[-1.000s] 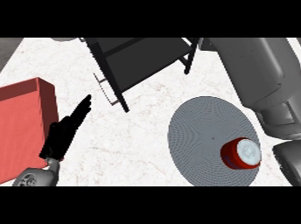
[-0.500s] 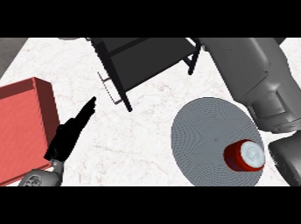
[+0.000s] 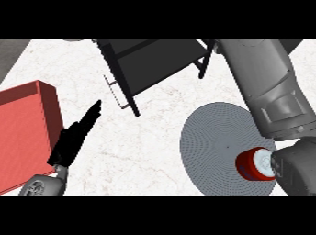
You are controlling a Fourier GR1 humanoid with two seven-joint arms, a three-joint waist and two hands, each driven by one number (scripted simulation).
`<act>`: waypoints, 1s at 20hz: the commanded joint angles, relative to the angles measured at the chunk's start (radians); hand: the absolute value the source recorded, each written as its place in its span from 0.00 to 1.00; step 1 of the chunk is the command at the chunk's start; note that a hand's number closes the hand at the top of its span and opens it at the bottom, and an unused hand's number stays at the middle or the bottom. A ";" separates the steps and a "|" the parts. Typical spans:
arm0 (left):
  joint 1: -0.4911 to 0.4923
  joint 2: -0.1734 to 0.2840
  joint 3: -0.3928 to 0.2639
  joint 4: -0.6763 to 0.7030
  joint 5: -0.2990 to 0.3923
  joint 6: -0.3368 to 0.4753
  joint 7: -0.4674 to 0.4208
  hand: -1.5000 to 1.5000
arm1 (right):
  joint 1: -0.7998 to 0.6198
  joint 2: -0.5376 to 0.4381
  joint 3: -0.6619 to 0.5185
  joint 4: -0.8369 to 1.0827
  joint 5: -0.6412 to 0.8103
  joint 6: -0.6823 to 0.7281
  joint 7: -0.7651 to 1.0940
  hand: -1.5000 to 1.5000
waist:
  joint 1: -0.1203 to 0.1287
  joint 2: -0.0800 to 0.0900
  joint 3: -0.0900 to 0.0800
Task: Pick the cupcake from the placemat and place it in the tiered shelf
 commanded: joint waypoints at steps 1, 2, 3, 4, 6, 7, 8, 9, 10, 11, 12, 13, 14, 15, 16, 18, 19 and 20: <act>-0.021 -0.016 -0.004 0.013 -0.008 0.011 0.013 0.50 | 0.001 0.072 -0.114 0.040 -0.123 -0.023 -0.050 0.00 | 0.017 0.032 -0.013; 0.043 -0.017 -0.017 0.000 -0.002 -0.001 -0.015 0.50 | 0.014 0.089 -0.127 0.032 -0.128 -0.086 -0.078 0.00 | 0.029 0.028 -0.014; 0.000 0.029 0.037 0.032 0.023 -0.028 -0.008 0.50 | 0.011 0.067 -0.136 0.032 -0.128 -0.110 -0.099 0.00 | 0.013 0.030 -0.014; 0.003 -0.024 0.003 0.036 -0.001 0.010 -0.015 0.50 | 0.006 0.067 -0.156 0.028 -0.143 -0.143 -0.114 0.00 | 0.002 0.027 -0.015; 0.033 -0.012 0.006 -0.021 0.007 0.009 0.026 0.50 | 0.019 0.030 -0.179 0.018 -0.155 -0.191 -0.157 0.00 | -0.004 0.018 -0.013; 0.009 0.008 0.029 0.005 0.010 -0.003 -0.002 0.50 | 0.007 0.010 -0.196 0.017 -0.160 -0.232 -0.150 0.00 | -0.006 0.022 -0.014; 0.042 -0.002 0.031 0.027 0.004 0.014 -0.026 0.50 | 0.027 -0.007 -0.197 0.004 -0.158 -0.246 -0.181 0.00 | -0.017 0.019 -0.015; 0.057 0.010 0.022 -0.001 0.007 -0.003 -0.015 0.50 | -0.004 -0.021 -0.215 0.010 -0.169 -0.285 -0.140 0.00 | -0.009 0.018 -0.015; 0.022 0.029 0.050 0.010 0.020 -0.013 0.005 0.50 | 0.016 -0.017 -0.221 0.002 -0.170 -0.328 -0.168 0.00 | -0.019 0.019 -0.015; 0.026 0.002 0.031 -0.003 0.012 0.005 0.013 0.50 | 0.014 -0.055 -0.220 0.003 -0.165 -0.325 -0.157 0.00 | -0.029 0.015 -0.014; 0.037 0.006 0.027 -0.003 0.011 -0.001 0.012 0.50 | 0.044 -0.107 -0.238 -0.003 -0.176 -0.313 -0.166 0.00 | -0.036 0.018 -0.014; 0.006 -0.006 0.030 0.004 0.012 0.007 0.027 0.50 | 0.043 -0.095 -0.245 0.007 -0.179 -0.352 -0.156 0.00 | -0.041 0.019 -0.014; 0.026 0.017 0.042 -0.019 0.008 0.008 0.032 0.50 | 0.052 -0.151 -0.245 0.020 -0.178 -0.316 -0.119 0.00 | -0.046 0.013 -0.014; 0.043 0.011 0.042 -0.026 0.018 0.004 0.027 0.50 | 0.079 -0.180 -0.243 0.030 -0.173 -0.309 -0.118 0.00 | -0.047 0.013 -0.014; 0.049 0.014 0.049 -0.005 0.013 0.006 0.000 0.50 | 0.098 -0.208 -0.242 0.036 -0.171 -0.291 -0.121 0.00 | -0.054 0.014 -0.014; 0.026 0.022 0.066 -0.015 0.026 0.002 0.042 0.50 | 0.128 -0.242 -0.241 0.044 -0.176 -0.256 -0.147 0.00 | -0.056 0.011 -0.013; 0.073 -0.007 0.028 -0.026 0.001 0.018 0.009 0.50 | 0.133 -0.278 -0.242 0.047 -0.184 -0.211 -0.131 0.00 | -0.060 0.005 -0.013; 0.071 -0.018 0.024 -0.015 -0.018 0.042 0.006 0.50 | 0.149 -0.317 -0.246 0.044 -0.197 -0.146 -0.148 0.00 | -0.065 0.005 -0.013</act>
